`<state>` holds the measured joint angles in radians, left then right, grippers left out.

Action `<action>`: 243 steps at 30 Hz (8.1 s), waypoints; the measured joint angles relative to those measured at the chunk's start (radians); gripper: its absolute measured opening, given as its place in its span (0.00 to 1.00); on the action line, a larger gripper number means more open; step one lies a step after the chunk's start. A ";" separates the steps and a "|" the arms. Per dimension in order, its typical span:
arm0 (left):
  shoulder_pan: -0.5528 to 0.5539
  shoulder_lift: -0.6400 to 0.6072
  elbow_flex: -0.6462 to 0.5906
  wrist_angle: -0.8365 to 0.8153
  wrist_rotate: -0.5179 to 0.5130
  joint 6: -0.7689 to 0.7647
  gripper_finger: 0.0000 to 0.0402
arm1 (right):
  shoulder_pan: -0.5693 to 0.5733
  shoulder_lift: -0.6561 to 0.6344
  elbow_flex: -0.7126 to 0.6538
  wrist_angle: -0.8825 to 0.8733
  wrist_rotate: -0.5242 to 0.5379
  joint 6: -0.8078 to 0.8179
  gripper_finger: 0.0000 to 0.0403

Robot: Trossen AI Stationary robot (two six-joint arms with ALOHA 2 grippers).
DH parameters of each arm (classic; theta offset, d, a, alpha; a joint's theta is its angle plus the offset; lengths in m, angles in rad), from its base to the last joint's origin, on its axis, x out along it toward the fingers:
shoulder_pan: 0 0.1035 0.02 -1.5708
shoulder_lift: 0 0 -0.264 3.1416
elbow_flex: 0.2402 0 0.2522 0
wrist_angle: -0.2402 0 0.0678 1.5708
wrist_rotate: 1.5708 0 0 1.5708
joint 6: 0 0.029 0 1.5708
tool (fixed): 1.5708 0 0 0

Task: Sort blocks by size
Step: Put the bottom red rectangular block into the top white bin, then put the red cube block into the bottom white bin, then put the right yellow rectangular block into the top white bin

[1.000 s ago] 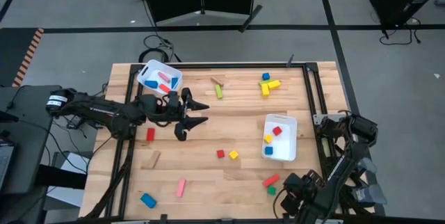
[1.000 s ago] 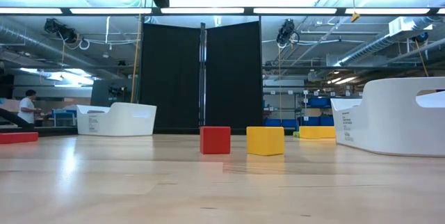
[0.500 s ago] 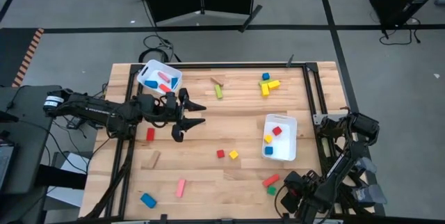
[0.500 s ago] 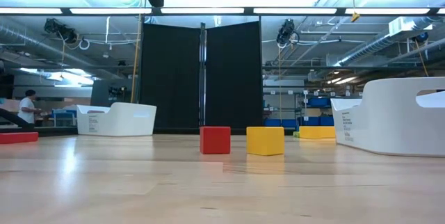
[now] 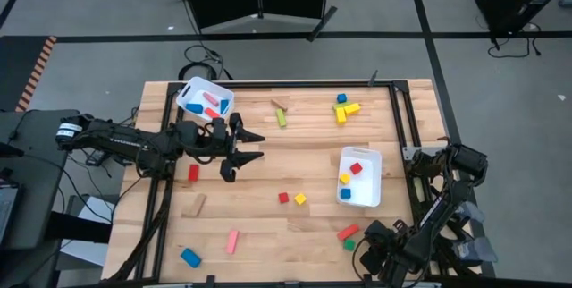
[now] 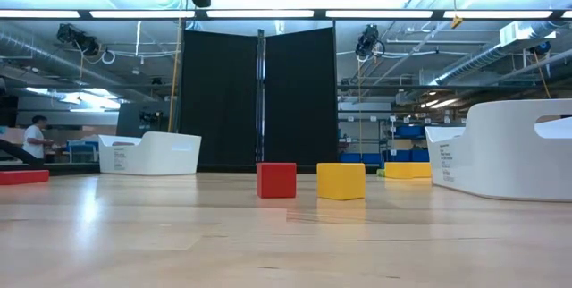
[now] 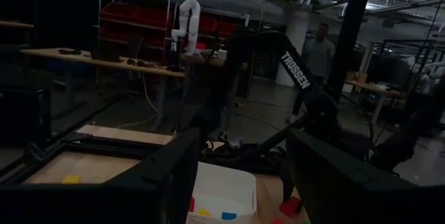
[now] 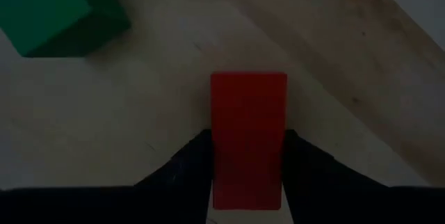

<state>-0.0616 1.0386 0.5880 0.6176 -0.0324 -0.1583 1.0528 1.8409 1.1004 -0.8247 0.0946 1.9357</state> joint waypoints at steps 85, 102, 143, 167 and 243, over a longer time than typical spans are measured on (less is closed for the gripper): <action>0.002 -0.470 0.005 -0.315 -0.073 0.035 0.56 | -1.406 0.816 1.214 1.152 -0.211 -1.765 0.62; 0.001 -0.470 0.005 -0.397 -0.073 0.026 0.56 | -1.338 0.183 0.285 1.653 -0.040 -1.913 0.28; -0.255 0.769 0.050 0.017 -0.277 -0.141 0.89 | -0.980 -0.932 -0.715 1.554 0.492 -2.052 0.28; -0.263 0.950 0.210 -0.034 -0.338 -0.162 0.34 | -0.980 -0.932 -0.715 1.522 0.489 -2.071 0.28; -0.053 0.351 0.082 0.160 -0.389 0.109 0.49 | -1.699 -0.618 -0.118 0.203 0.170 -1.718 0.32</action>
<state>-0.1149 1.3898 0.6698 0.7776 -0.4215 -0.0490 -0.6461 1.2233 0.9820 -0.6219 0.2642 0.2181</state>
